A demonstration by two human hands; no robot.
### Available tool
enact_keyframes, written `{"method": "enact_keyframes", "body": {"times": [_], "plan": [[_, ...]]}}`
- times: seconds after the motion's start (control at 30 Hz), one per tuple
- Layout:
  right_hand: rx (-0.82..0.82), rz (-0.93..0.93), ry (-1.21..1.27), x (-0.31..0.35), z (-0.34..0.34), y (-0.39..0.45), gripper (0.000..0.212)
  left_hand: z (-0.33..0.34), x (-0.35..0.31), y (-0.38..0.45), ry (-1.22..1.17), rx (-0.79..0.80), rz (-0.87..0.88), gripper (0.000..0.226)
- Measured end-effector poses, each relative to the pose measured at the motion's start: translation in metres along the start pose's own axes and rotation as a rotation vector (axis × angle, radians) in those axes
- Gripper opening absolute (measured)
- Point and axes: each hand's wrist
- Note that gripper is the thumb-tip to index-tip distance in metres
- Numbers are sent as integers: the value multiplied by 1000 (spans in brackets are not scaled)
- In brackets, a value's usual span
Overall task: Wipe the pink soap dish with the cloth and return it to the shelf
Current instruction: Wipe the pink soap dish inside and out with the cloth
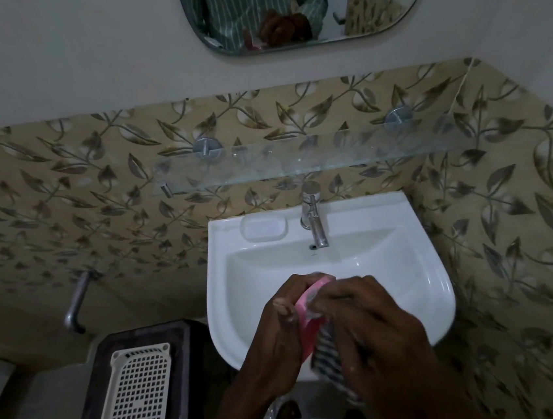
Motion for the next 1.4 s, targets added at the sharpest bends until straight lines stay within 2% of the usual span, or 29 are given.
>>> {"method": "enact_keyframes", "body": {"times": [0.03,0.1,0.13,0.27,0.33,0.43,0.5,0.57,0.67,0.7,0.77,0.8,0.9,0.93,1.0,1.13,1.3,1.4], "plan": [[-6,69,14,-4,-4,2,27,-1,1,-2,-14,20,1,112],[-23,151,19,-8,-12,8,27,-2,-5,-4,85,2,51,140],[-14,145,30,-6,-13,9,28,-3,-8,-8,115,2,116,141],[82,-101,44,16,-5,-1,34,-5,-7,-2,174,-11,82,107],[88,-83,32,6,-10,4,32,-4,-8,-2,120,21,50,99],[38,83,44,-11,-22,14,30,0,-17,-3,239,-42,225,114],[74,60,33,-7,-19,14,30,2,-21,-1,224,-24,220,128],[132,-39,19,4,-10,10,33,1,-17,2,212,-16,249,130],[139,-63,34,0,-11,19,33,-1,-13,10,162,-78,288,98],[108,-14,28,-6,-14,24,33,-2,-11,13,191,-93,287,95],[49,55,30,-12,-17,30,29,-5,-10,18,235,-103,245,108],[43,50,25,-10,-15,29,26,-5,-7,20,213,-124,213,106],[111,-51,-28,4,-1,21,24,-7,2,23,120,-122,167,72],[138,-78,-23,6,1,20,24,-8,2,23,102,-104,152,71],[128,-75,-10,-4,-4,26,24,-11,1,23,77,-107,145,78],[14,53,9,-15,-9,34,28,-10,-7,19,145,-157,211,88],[138,-162,-59,4,5,17,36,-8,-21,12,112,-47,167,119],[45,24,0,-11,-7,27,31,-8,-27,13,60,-104,185,124]]}}
Point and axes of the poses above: each hand's wrist, its own y-axis towards the middle knuckle, its own z-axis out of the palm, x = y × z, and after that the axes turned 2 degrees about y, right-handed
